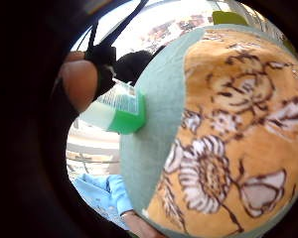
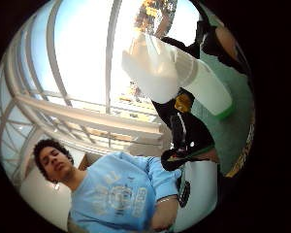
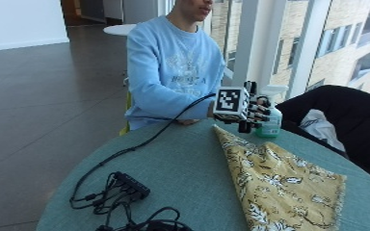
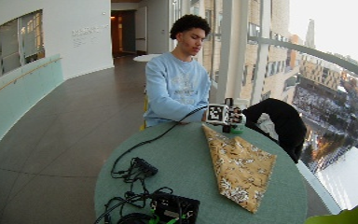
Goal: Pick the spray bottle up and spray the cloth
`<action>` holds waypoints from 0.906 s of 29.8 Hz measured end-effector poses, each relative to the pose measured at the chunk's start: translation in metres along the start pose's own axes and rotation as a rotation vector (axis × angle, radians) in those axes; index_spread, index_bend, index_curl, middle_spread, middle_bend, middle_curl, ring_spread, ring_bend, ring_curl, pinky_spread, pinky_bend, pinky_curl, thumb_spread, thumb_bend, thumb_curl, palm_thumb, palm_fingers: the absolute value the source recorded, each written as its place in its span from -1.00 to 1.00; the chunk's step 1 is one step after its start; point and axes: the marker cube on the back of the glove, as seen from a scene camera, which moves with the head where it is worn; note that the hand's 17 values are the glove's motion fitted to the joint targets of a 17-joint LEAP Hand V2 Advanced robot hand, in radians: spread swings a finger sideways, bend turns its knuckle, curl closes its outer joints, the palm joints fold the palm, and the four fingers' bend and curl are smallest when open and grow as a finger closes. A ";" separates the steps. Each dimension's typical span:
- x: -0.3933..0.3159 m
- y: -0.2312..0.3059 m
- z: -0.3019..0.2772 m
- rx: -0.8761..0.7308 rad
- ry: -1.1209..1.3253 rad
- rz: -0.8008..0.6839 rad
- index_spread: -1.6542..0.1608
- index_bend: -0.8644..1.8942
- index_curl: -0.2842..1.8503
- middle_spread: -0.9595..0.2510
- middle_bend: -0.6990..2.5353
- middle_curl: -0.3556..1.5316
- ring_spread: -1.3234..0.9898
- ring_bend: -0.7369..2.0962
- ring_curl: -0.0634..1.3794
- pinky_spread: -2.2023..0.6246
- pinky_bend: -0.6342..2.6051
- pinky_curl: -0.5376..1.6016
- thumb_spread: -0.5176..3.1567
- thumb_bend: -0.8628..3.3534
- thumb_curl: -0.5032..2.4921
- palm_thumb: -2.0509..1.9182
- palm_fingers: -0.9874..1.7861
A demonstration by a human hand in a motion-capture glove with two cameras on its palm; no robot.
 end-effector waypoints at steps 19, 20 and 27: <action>0.053 0.202 -0.134 0.100 0.484 0.238 0.47 -0.30 -0.41 0.43 -0.44 -0.15 0.10 -0.28 -0.42 0.68 -0.47 -0.16 -0.13 -0.60 -0.34 0.43 0.23; 0.056 0.211 -0.138 0.104 0.509 0.253 0.46 -0.30 -0.42 0.43 -0.44 -0.15 0.11 -0.29 -0.42 0.69 -0.47 -0.16 -0.13 -0.60 -0.34 0.43 0.22; 0.069 0.251 -0.161 0.144 0.578 0.310 0.43 -0.29 -0.44 0.42 -0.45 -0.17 0.13 -0.30 -0.43 0.70 -0.46 -0.15 -0.12 -0.60 -0.36 0.42 0.17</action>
